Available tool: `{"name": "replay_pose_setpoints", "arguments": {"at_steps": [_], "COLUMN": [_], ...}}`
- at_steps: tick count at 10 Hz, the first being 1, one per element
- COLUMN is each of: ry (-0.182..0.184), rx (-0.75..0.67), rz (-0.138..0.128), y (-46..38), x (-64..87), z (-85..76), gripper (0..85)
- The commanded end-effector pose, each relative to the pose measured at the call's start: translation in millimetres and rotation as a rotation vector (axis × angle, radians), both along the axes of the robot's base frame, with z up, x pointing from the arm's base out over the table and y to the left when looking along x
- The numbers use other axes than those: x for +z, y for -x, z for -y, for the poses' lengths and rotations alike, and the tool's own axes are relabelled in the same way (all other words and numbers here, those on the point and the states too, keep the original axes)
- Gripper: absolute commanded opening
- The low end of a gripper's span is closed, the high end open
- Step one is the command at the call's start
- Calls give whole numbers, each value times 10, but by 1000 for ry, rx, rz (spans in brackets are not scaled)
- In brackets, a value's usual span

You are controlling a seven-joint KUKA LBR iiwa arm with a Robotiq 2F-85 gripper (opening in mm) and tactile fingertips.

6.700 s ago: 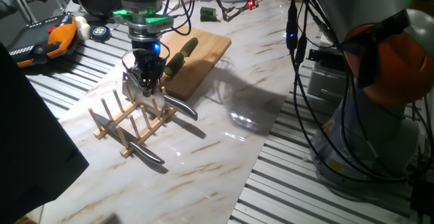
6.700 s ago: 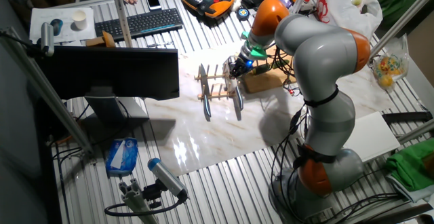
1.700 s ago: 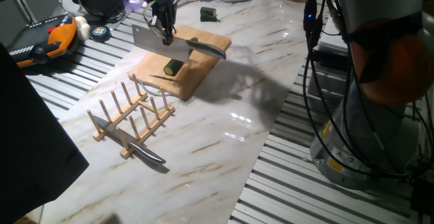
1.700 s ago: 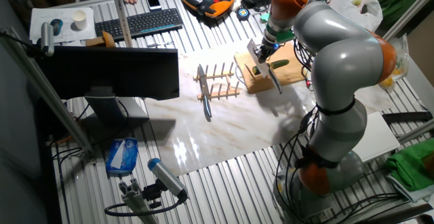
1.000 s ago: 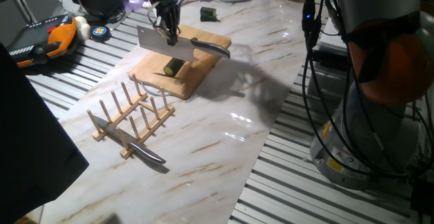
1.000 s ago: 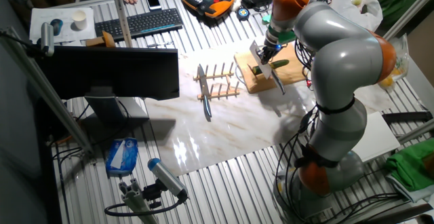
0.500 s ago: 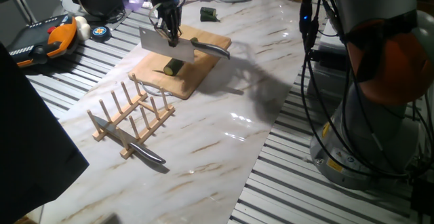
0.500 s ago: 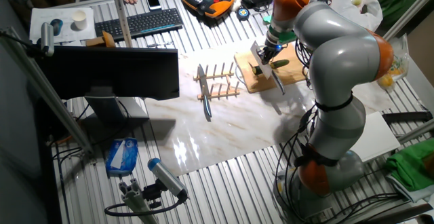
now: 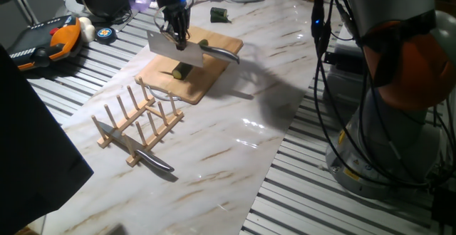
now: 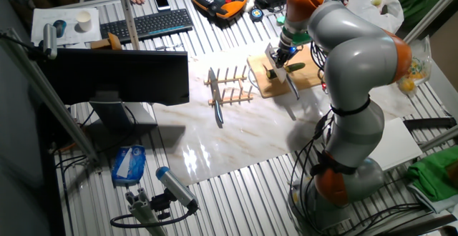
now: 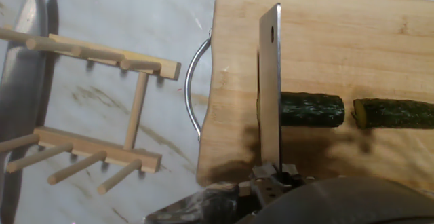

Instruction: Cut the cucumber into segments

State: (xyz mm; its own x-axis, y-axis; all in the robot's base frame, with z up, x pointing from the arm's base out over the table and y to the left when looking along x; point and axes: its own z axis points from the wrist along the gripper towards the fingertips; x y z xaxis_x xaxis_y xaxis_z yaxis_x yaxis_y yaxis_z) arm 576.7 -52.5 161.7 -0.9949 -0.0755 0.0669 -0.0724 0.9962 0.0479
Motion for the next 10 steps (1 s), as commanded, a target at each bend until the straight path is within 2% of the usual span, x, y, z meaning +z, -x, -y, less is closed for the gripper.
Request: {"name": "replay_pose_setpoints", "arguments": {"at_steps": [1, 5, 7, 9, 10], "ry": [-1, -26, -32, -23, -35], "rx": [0, 1, 6, 8, 5], "rz": [0, -9, 5, 26, 25], "y": [-14, -21, -21, -21, -21], "x": [-24, -36, -36, -36, -36], "z": [3, 2, 2, 2, 2], "gripper": [7, 7, 7, 7, 7]}}
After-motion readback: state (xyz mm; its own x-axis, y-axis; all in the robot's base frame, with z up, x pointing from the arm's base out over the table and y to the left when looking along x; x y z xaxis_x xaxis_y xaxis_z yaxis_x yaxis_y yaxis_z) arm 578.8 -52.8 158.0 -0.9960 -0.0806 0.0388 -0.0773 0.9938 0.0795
